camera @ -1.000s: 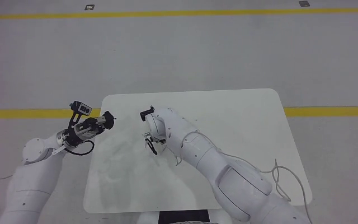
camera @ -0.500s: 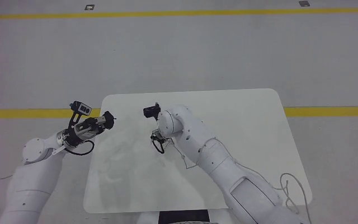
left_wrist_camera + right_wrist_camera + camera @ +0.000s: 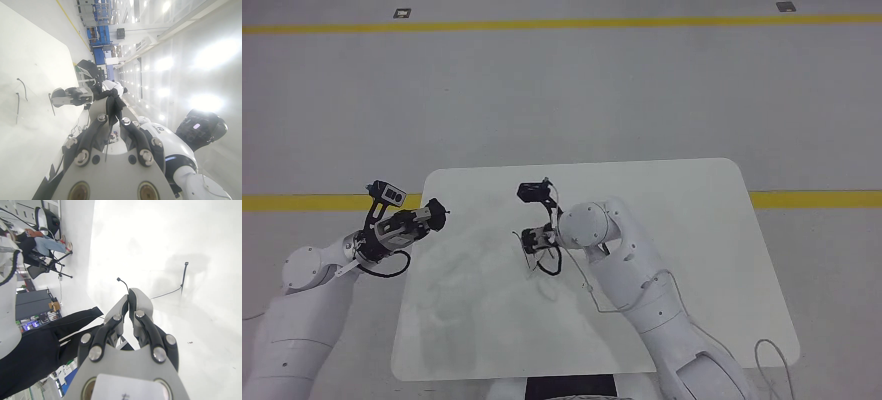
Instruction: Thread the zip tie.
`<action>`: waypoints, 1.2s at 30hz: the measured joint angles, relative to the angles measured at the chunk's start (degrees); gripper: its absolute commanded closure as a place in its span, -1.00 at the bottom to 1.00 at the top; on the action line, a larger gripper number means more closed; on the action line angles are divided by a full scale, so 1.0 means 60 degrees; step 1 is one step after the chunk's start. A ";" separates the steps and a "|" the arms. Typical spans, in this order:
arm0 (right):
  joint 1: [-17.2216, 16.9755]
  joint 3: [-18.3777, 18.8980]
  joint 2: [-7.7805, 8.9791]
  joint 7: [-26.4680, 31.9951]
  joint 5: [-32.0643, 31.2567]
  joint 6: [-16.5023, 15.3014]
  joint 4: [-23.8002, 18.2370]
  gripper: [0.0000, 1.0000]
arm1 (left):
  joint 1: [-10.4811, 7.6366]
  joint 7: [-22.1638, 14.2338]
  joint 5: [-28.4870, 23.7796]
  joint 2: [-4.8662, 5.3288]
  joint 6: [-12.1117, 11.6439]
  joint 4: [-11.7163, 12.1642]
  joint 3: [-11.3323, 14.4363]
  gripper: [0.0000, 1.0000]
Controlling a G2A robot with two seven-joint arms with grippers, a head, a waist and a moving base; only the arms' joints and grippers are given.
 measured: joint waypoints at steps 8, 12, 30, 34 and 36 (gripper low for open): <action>0.0185 0.0059 0.0087 -0.0006 0.0588 -0.0368 0.0430 1.00 | 0.0000 0.0000 0.0000 0.0000 0.0000 0.0000 0.0000 1.00; 0.0179 0.0060 0.0086 -0.0006 0.0581 -0.0365 0.0418 1.00 | 0.0000 0.0000 0.0000 0.0000 0.0000 0.0000 0.0000 1.00; -0.0514 0.0342 0.0229 -0.1589 0.1711 -0.0557 -0.0441 1.00 | 0.0000 0.0000 0.0000 0.0000 0.0000 0.0000 0.0000 1.00; -0.0922 0.0464 0.0290 -0.2299 0.2320 -0.0697 -0.1018 1.00 | 0.0000 0.0000 0.0000 0.0000 0.0000 0.0000 0.0000 1.00; -0.1090 0.0516 0.0309 -0.2612 0.2650 -0.0729 -0.1263 1.00 | 0.0000 0.0000 0.0000 0.0000 0.0000 0.0000 0.0000 1.00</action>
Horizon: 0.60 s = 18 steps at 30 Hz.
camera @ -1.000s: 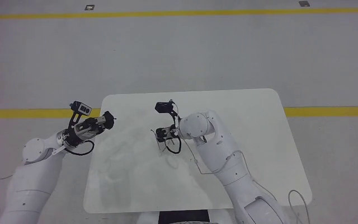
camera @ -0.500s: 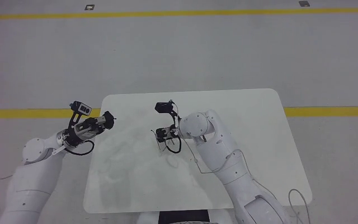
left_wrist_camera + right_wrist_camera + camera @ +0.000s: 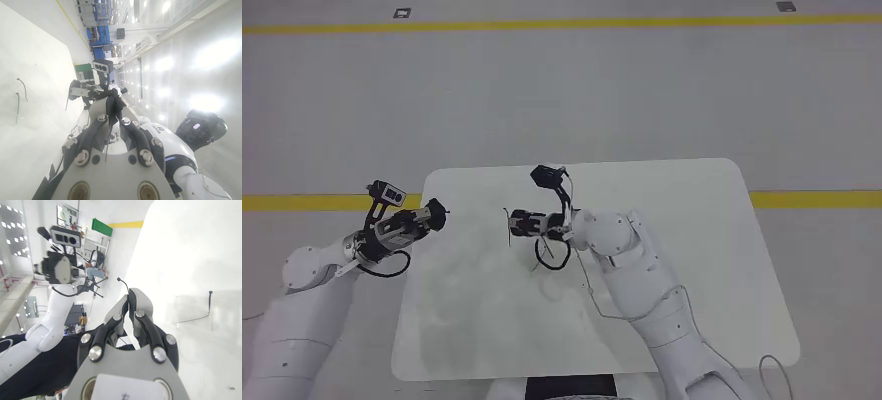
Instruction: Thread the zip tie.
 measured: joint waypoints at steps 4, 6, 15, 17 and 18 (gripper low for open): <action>-0.0279 0.0051 0.0035 -0.0575 0.0772 -0.0064 -0.0440 1.00 | 0.0000 0.0000 0.0000 0.0000 0.0000 0.0000 0.0000 1.00; -0.0320 0.0039 0.0046 -0.0778 0.1054 -0.0081 -0.0587 1.00 | 0.0000 0.0000 0.0000 0.0000 0.0000 0.0000 0.0000 1.00; -0.0017 -0.0160 0.0106 -0.1262 0.1997 -0.0168 -0.1137 1.00 | 0.0000 0.0000 0.0000 0.0000 0.0000 0.0000 0.0000 1.00; 0.0097 -0.0242 0.0112 -0.1245 0.2213 -0.0178 -0.1176 1.00 | 0.0000 0.0000 0.0000 0.0000 0.0000 0.0000 0.0000 1.00; 0.0117 -0.0255 0.0113 -0.1235 0.2256 -0.0183 -0.1175 1.00 | 0.0000 0.0000 0.0000 0.0000 0.0000 0.0000 0.0000 1.00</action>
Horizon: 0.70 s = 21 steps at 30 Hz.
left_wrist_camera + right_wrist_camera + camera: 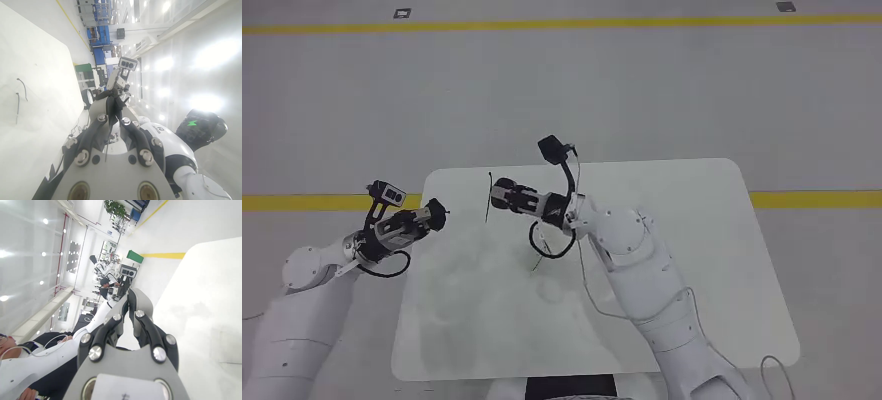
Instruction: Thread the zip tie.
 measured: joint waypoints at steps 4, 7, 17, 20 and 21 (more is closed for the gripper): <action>0.0000 0.0001 0.0000 0.0005 0.0001 -0.0003 0.0006 1.00 | 0.0000 0.0000 0.0000 0.0000 0.0000 0.0000 0.0000 1.00; -0.0001 0.0002 0.0000 0.0005 0.0000 -0.0003 0.0006 1.00 | 0.0000 0.0000 0.0000 0.0000 0.0000 0.0000 0.0000 1.00; -0.0218 -0.0175 -0.0005 -0.1107 0.0009 -0.0036 -0.0053 1.00 | 0.0194 0.1332 0.0117 -0.0194 0.0000 -0.0567 0.0289 1.00; -0.0330 -0.0348 -0.0037 -0.2407 -0.0221 0.0004 -0.0131 1.00 | 0.0305 0.2206 0.0243 -0.0414 0.0000 -0.0940 0.0281 1.00; -0.0360 -0.0419 -0.0047 -0.2800 -0.0334 0.0022 -0.0151 1.00 | 0.0332 0.2425 0.0323 -0.0485 0.0000 -0.1028 0.0246 1.00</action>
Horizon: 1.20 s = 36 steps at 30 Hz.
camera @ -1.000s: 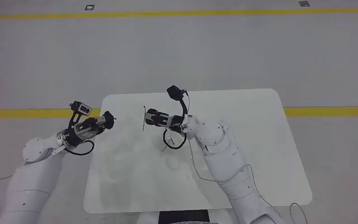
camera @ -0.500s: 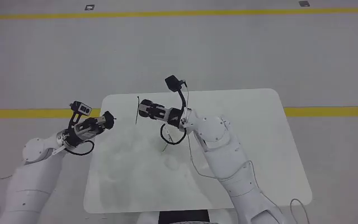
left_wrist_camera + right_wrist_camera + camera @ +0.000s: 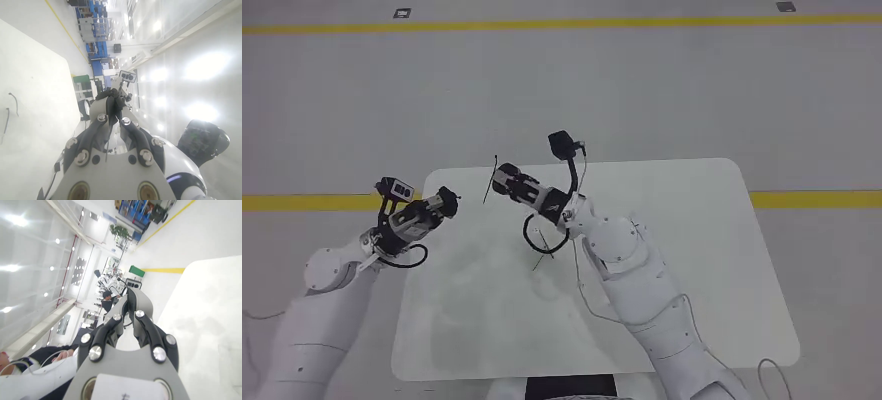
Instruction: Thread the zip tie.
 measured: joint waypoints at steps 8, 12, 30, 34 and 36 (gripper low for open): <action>-0.0118 -0.0667 -0.0062 -0.2515 -0.1241 0.0381 0.0021 1.00 | 0.0175 0.1356 0.0992 -0.0743 0.0000 -0.0452 -0.0316 1.00; -0.0049 -0.0990 -0.0100 -0.3199 -0.1677 0.0473 0.0161 1.00 | 0.0200 0.1684 0.1176 -0.1119 0.0000 -0.0479 -0.0306 1.00; 0.0165 -0.1623 -0.0069 -0.3750 -0.2911 0.0605 0.0347 1.00 | 0.0143 0.1927 0.1575 -0.1669 0.0000 -0.0485 -0.0349 1.00; 0.0124 -0.1998 -0.0101 -0.4054 -0.4289 0.1052 0.0287 1.00 | 0.0143 0.1927 0.1575 -0.1669 0.0000 -0.0485 -0.0349 1.00; 0.0157 -0.2119 -0.0129 -0.4249 -0.4452 0.1188 0.0346 1.00 | 0.0143 0.1927 0.1575 -0.1669 0.0000 -0.0485 -0.0349 1.00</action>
